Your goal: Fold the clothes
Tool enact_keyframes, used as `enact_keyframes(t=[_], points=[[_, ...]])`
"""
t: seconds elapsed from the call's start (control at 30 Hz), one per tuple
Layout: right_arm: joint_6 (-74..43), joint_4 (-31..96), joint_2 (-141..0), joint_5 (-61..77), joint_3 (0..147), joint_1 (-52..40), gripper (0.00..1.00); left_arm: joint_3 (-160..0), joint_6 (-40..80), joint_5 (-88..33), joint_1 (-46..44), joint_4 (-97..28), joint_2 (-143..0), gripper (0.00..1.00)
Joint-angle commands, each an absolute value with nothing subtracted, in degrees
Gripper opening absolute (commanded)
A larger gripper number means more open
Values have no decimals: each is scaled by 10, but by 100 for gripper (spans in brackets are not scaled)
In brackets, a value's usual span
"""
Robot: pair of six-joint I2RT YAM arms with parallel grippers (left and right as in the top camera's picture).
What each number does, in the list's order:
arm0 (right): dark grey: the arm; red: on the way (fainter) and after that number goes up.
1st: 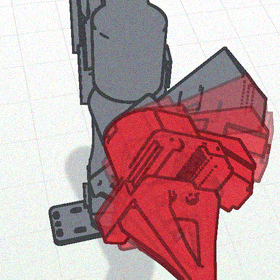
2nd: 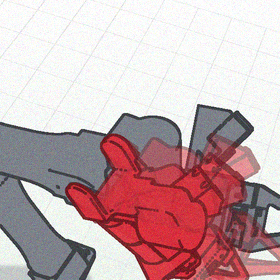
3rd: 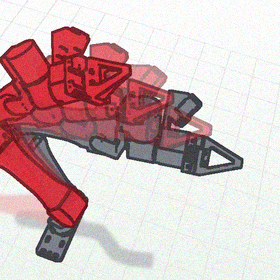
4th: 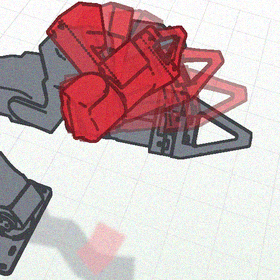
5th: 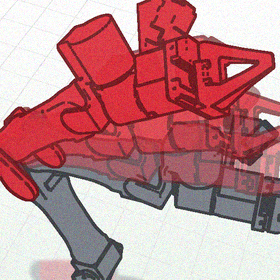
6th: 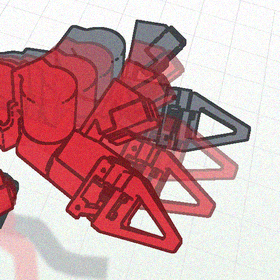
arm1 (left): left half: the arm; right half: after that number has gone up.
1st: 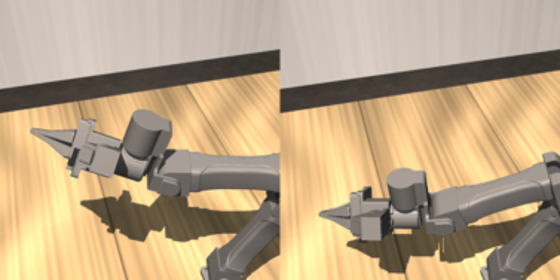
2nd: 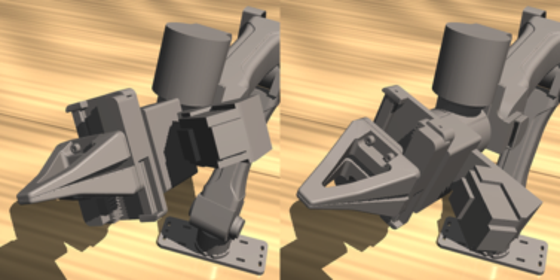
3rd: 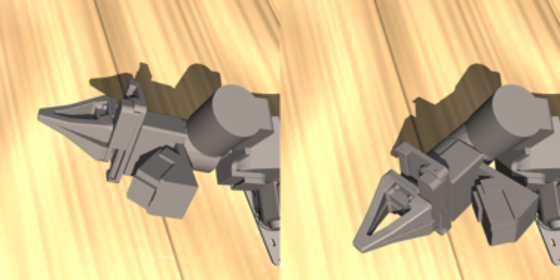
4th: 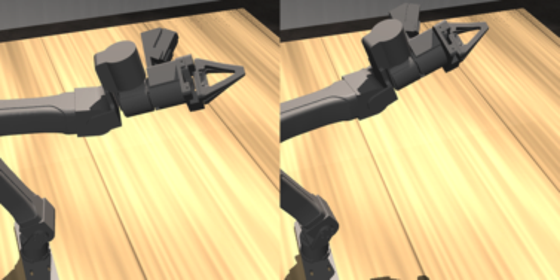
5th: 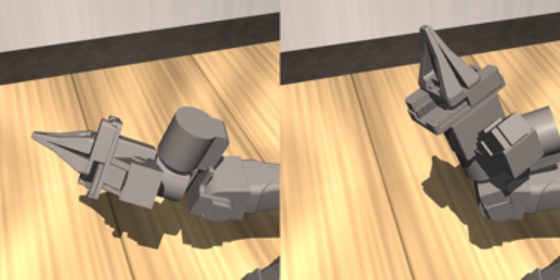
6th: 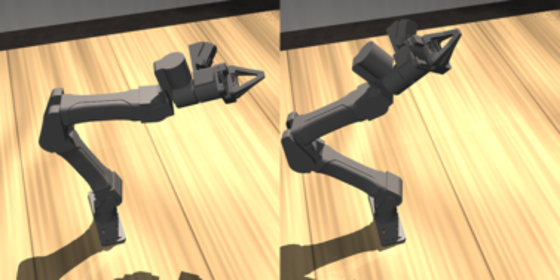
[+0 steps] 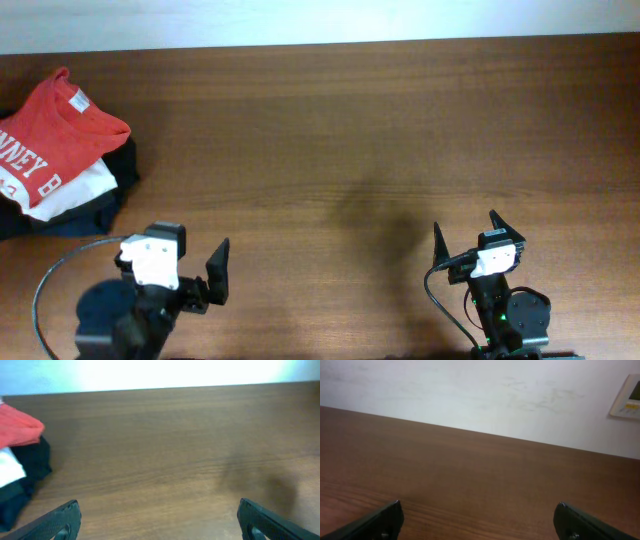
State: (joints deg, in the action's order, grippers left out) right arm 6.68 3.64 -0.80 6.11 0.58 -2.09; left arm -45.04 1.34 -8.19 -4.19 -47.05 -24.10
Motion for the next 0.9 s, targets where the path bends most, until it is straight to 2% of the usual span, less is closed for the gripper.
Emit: enact_keyframes(t=[0.0,0.2,0.33,0.47,0.57,0.87], points=[[70,41,-2,53,3,-26,99,-354,11,-45,-59,-429,-172,99],[71,41,-2,53,3,-26,99,-110,24,17,-97,-128,-40,99],[71,41,-2,53,3,-26,99,-2,24,59,-97,44,-5,99],[71,41,-2,53,3,-26,99,-5,17,100,-83,32,-3,99],[71,41,-2,53,3,-26,99,-5,17,71,-81,-42,-3,99],[71,41,-2,53,3,-26,99,-5,17,52,-81,-44,-3,99]])
